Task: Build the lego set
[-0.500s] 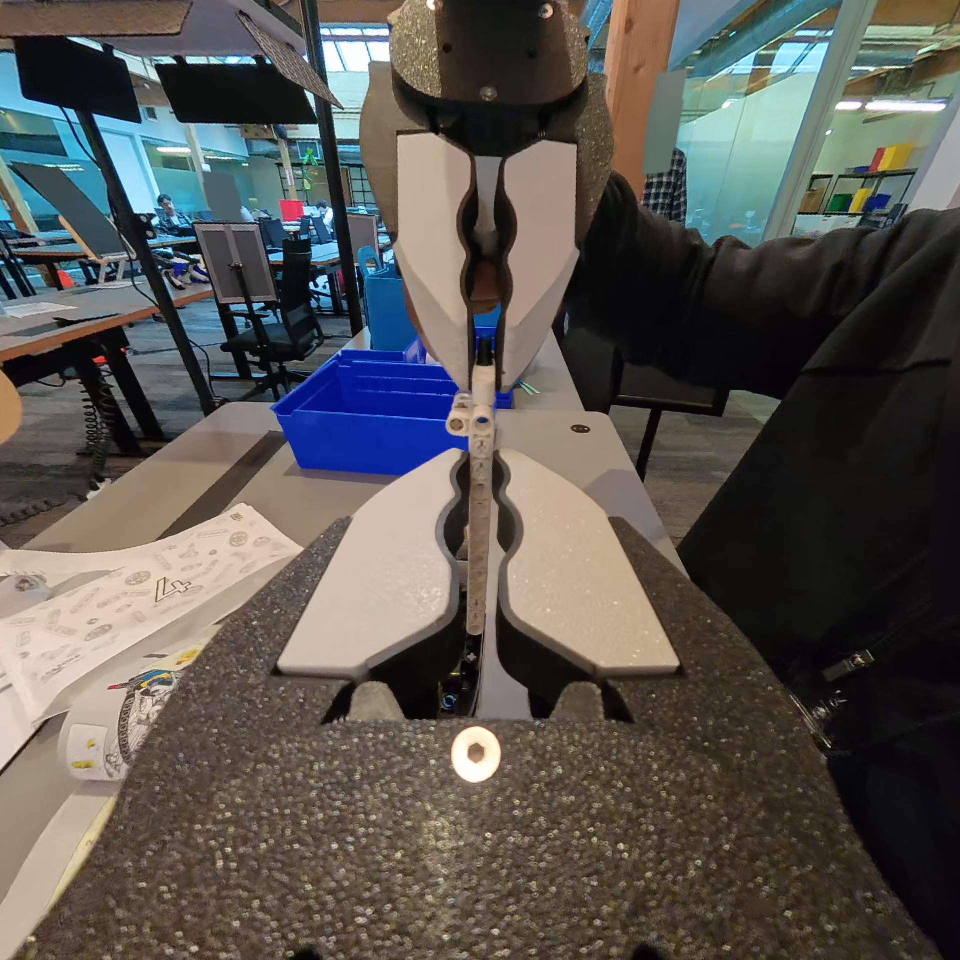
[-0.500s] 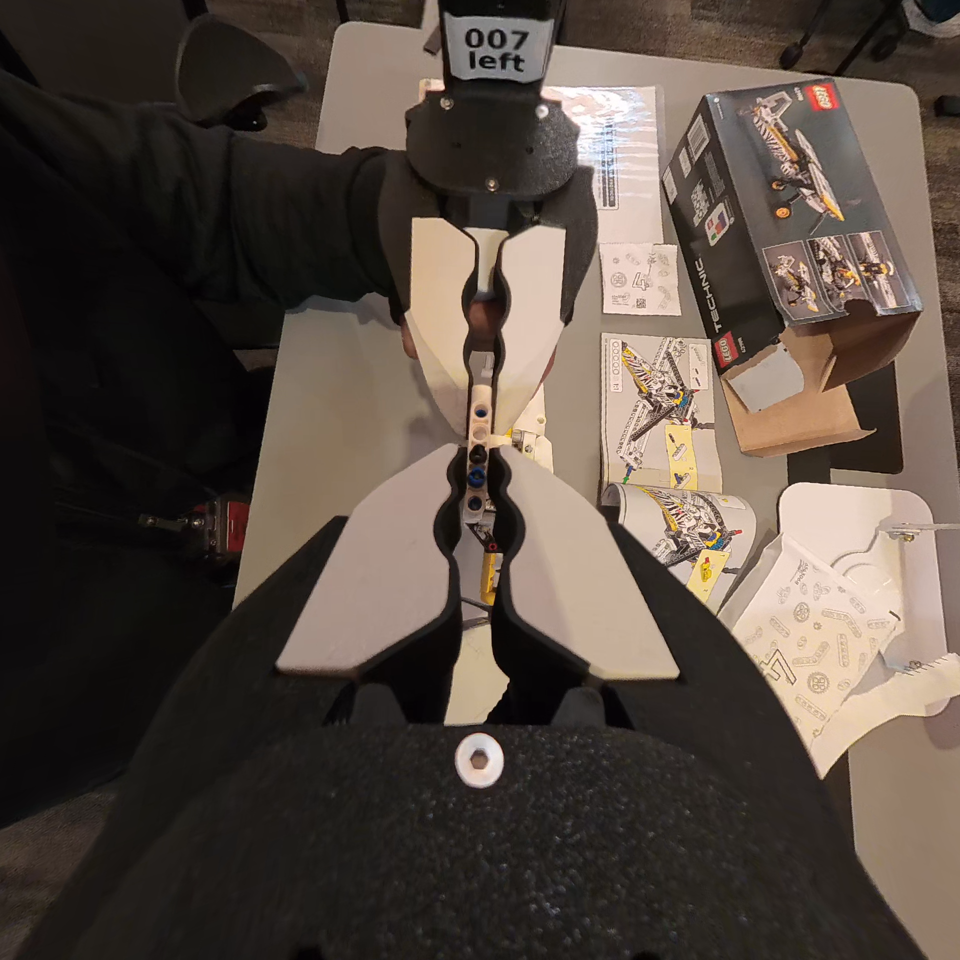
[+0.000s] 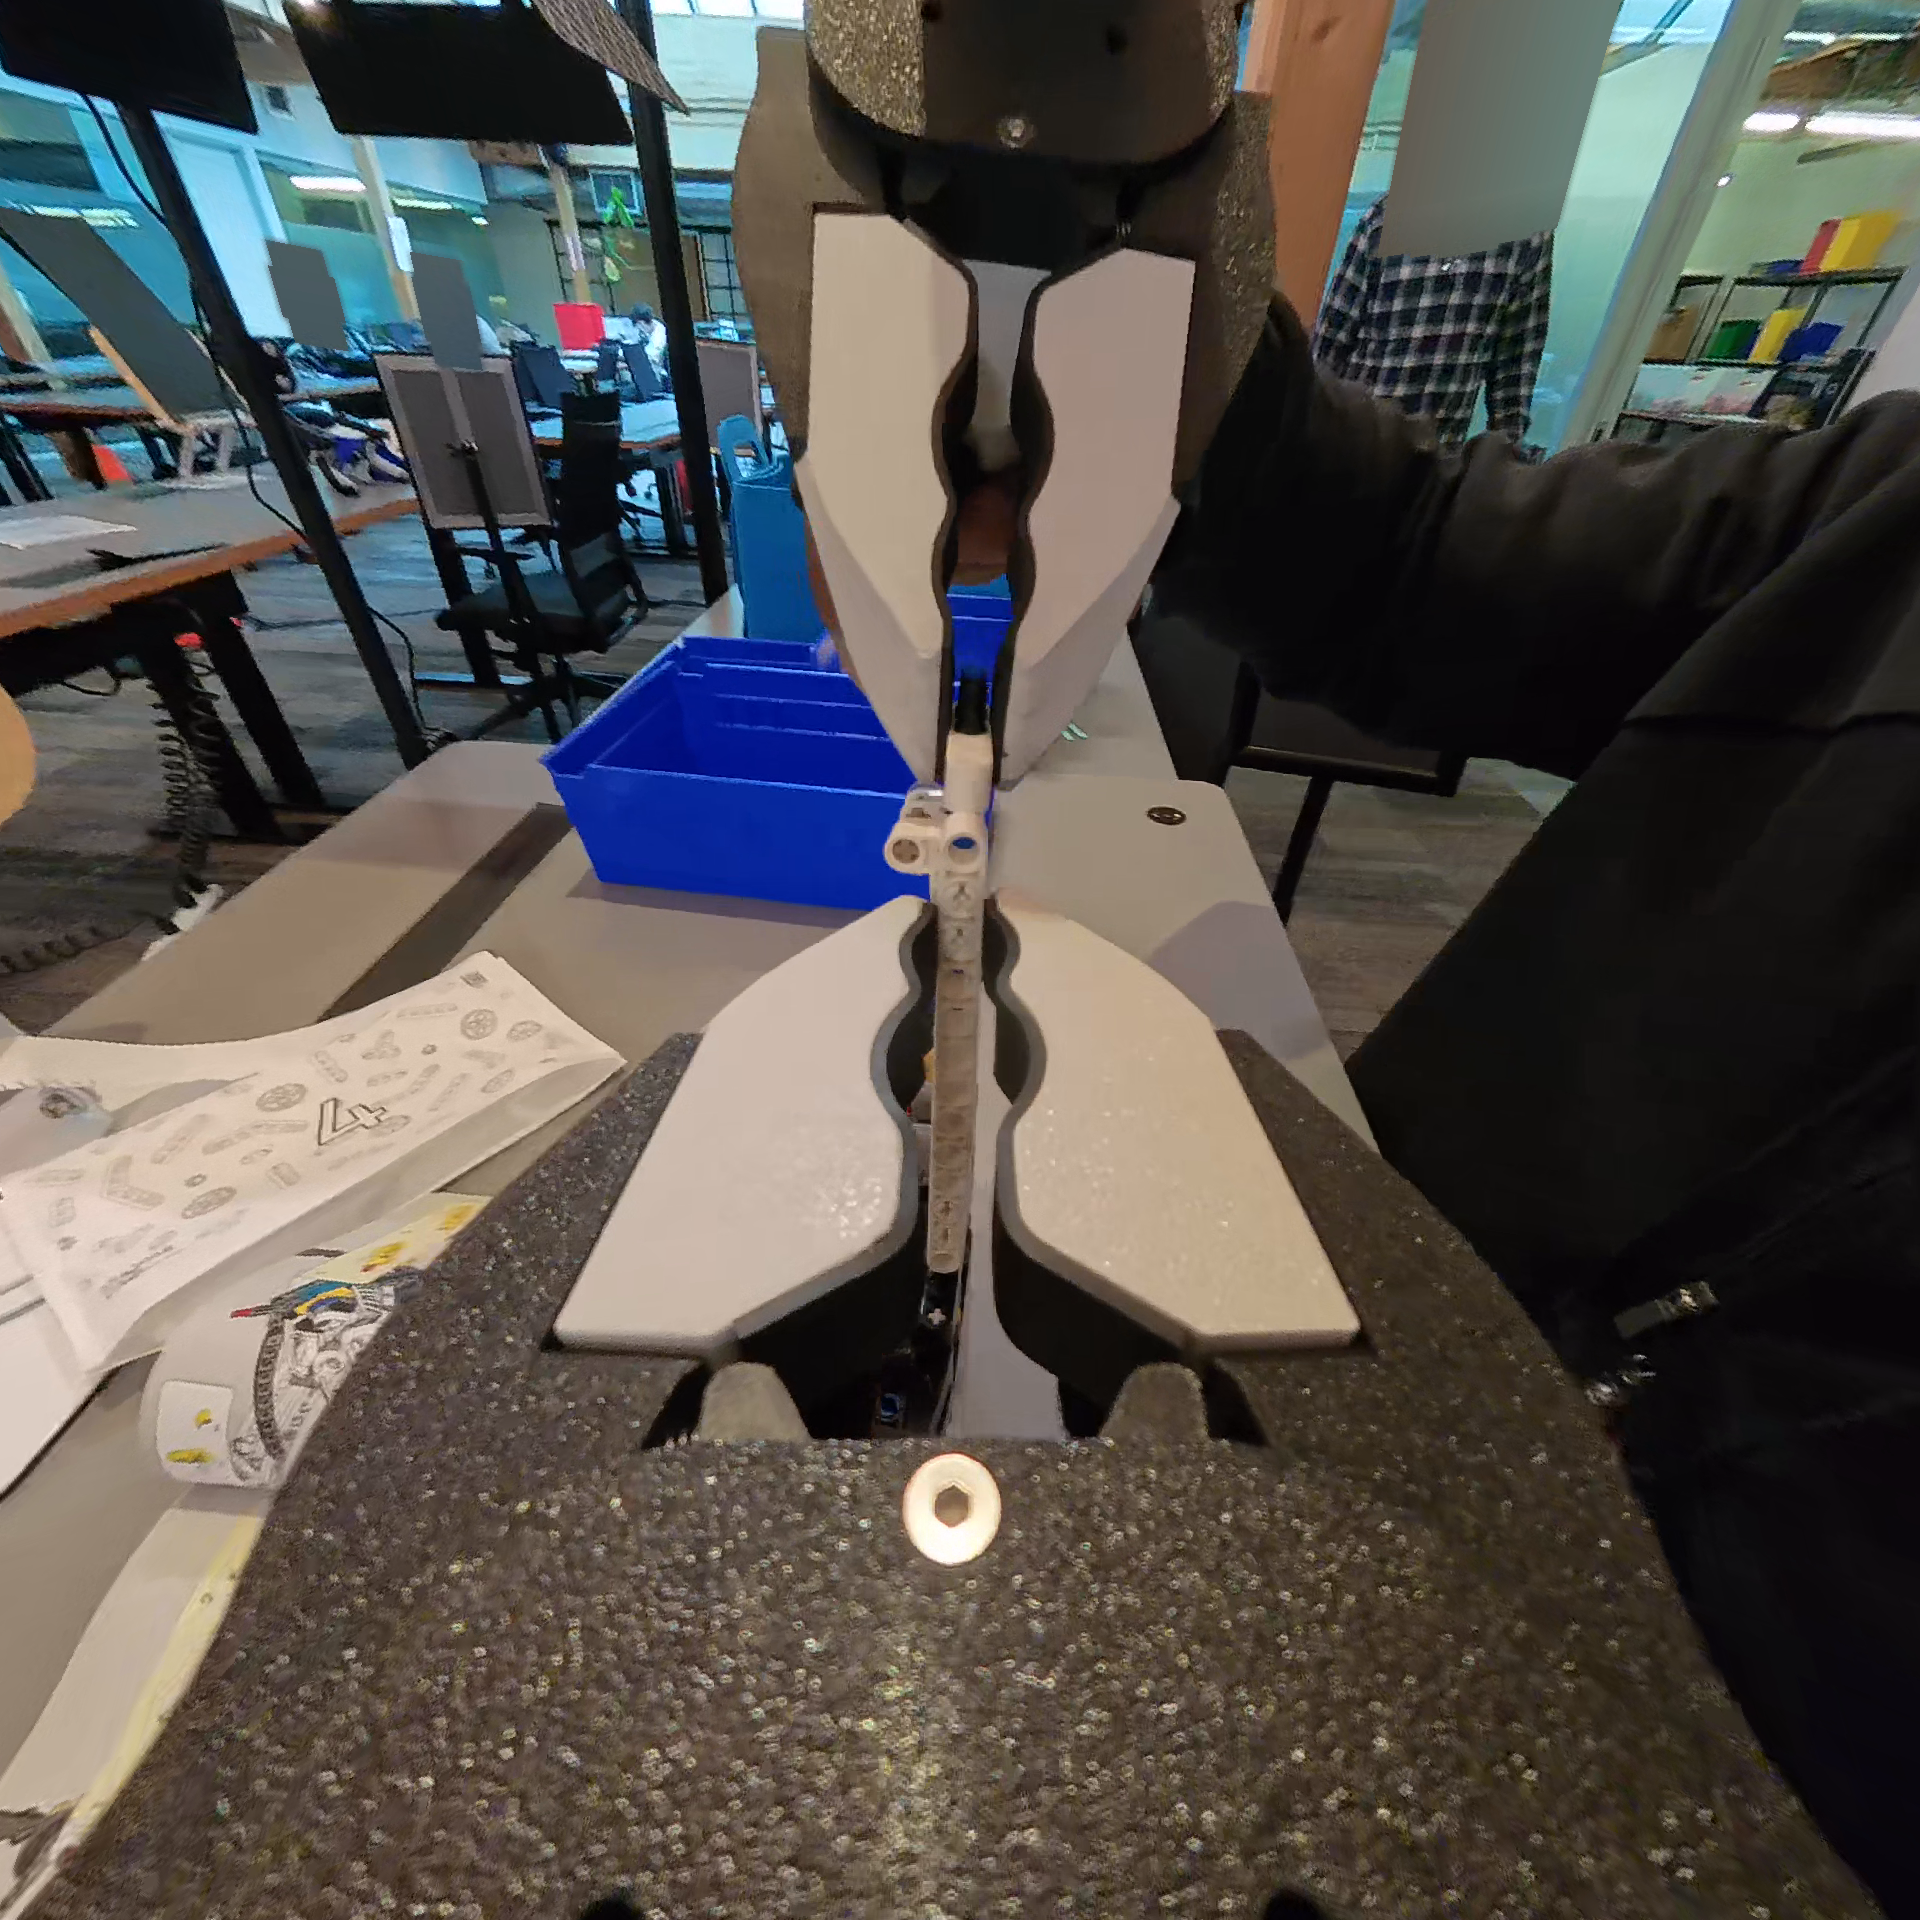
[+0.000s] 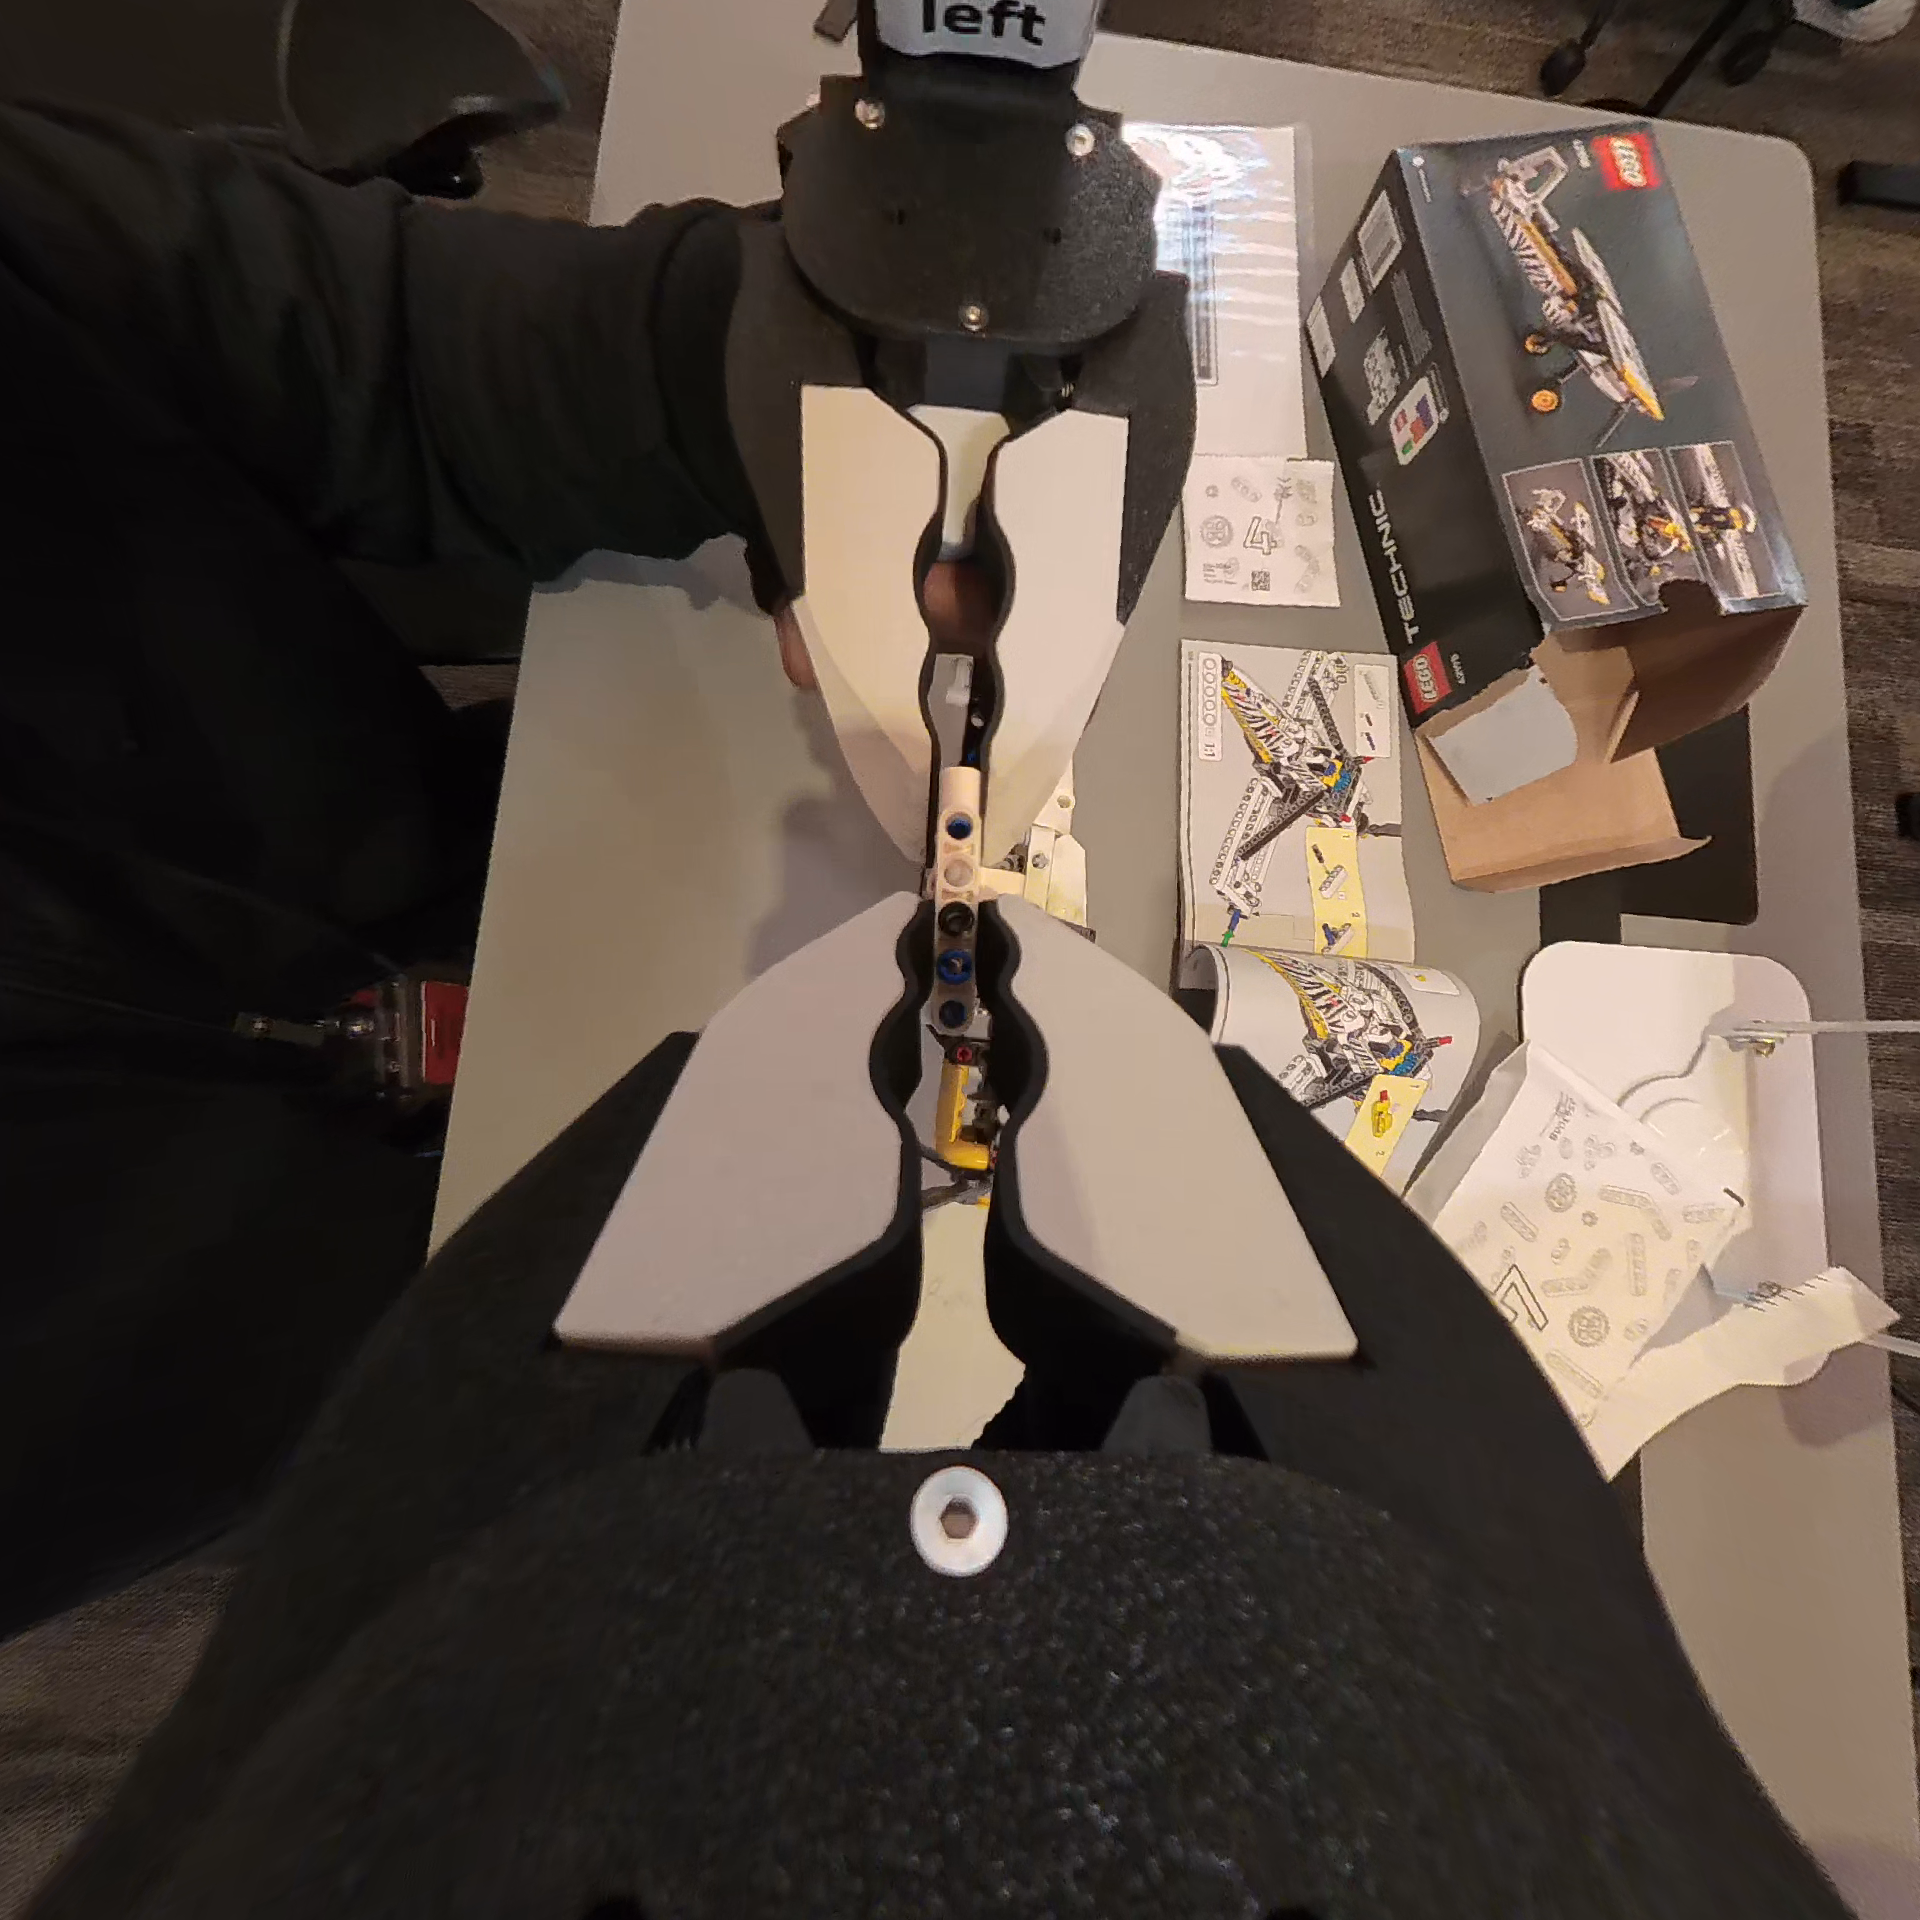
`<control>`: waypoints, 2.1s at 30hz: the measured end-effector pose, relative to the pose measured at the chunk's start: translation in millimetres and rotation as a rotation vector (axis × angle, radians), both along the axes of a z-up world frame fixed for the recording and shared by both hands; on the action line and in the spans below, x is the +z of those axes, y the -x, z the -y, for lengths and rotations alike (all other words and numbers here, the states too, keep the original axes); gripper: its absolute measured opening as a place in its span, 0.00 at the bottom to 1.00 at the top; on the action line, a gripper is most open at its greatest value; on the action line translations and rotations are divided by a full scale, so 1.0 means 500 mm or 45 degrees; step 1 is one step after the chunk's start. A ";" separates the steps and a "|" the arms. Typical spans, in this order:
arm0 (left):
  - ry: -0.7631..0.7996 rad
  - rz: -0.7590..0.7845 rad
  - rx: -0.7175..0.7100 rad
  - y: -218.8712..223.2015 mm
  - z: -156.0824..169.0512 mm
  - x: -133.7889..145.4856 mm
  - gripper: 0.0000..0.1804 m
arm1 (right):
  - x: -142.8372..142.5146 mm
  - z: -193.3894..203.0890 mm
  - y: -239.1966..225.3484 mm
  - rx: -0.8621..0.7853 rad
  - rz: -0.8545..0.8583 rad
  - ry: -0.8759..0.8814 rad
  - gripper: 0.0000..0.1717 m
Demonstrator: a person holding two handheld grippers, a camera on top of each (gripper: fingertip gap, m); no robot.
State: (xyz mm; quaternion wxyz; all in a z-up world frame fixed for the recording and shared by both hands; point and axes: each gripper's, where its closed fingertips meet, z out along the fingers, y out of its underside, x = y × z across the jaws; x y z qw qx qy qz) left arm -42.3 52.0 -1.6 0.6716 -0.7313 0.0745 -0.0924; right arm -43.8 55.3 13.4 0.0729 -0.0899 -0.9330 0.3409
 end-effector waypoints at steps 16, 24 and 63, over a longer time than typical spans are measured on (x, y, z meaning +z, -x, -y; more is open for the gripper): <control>-0.029 0.052 -0.005 -0.001 0.009 0.004 0.03 | -0.009 0.011 0.000 0.015 -0.001 -0.036 0.04; 0.059 0.092 -0.036 -0.010 0.000 -0.010 0.04 | -0.065 0.019 -0.002 0.043 0.052 -0.129 0.04; -0.085 0.418 0.253 0.185 0.007 -0.158 0.04 | -0.510 -0.097 0.071 -0.321 0.639 0.396 0.08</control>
